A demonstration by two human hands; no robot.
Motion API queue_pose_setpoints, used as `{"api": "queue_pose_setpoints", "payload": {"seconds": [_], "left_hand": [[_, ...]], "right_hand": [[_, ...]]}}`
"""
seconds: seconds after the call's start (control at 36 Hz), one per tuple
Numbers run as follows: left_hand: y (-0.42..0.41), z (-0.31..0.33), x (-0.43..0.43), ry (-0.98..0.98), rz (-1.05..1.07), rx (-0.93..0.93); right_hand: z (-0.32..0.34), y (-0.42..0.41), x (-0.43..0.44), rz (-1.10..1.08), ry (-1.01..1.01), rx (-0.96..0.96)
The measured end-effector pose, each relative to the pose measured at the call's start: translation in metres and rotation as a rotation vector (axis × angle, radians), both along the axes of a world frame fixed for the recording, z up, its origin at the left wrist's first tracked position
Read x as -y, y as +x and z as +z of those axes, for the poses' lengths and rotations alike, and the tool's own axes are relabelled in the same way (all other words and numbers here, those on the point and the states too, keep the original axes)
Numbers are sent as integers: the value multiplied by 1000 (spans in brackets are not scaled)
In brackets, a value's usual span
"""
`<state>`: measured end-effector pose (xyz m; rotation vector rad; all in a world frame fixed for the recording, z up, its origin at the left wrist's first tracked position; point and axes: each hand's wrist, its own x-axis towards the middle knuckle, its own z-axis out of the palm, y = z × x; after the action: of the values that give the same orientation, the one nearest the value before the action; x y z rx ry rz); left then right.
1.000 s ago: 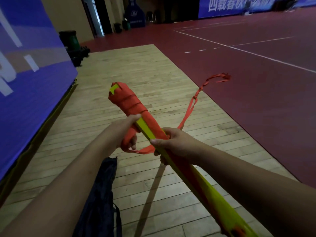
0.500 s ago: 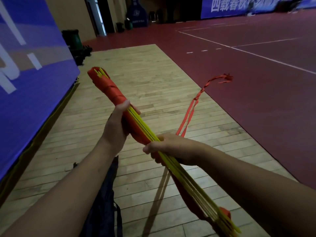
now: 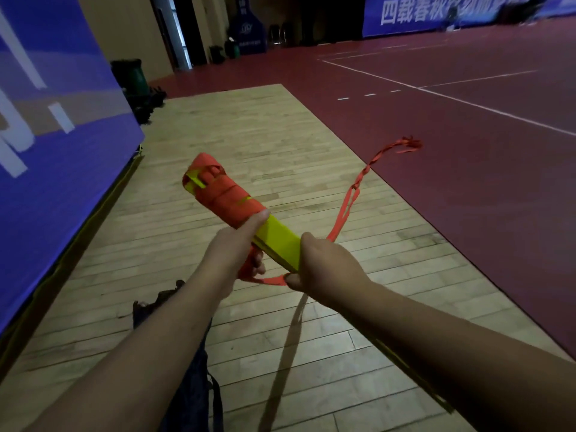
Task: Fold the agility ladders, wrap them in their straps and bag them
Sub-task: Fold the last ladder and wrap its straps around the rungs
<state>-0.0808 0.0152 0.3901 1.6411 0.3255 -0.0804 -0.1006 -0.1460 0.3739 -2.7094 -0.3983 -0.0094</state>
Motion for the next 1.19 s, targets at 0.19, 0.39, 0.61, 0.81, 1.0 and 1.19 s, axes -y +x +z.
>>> {"api": "queue_pose_setpoints", "payload": {"seconds": [0.19, 0.39, 0.61, 0.81, 1.0, 1.19], "left_hand": [[2, 15, -2, -208, 140, 230], [2, 22, -13, -310, 105, 273], [6, 25, -30, -43, -22, 178], [0, 8, -24, 30, -253, -93], [13, 4, -14, -3, 107, 25], [9, 15, -17, -167, 34, 220]], "right_hand": [[7, 1, 2, 234, 530, -214], [-4, 2, -1, 219, 877, -669], [7, -4, 0, 346, 1088, -1019], [-3, -1, -2, 53, 463, -523], [2, 4, -1, 125, 320, -361], [2, 6, 19, 155, 823, -864]]}}
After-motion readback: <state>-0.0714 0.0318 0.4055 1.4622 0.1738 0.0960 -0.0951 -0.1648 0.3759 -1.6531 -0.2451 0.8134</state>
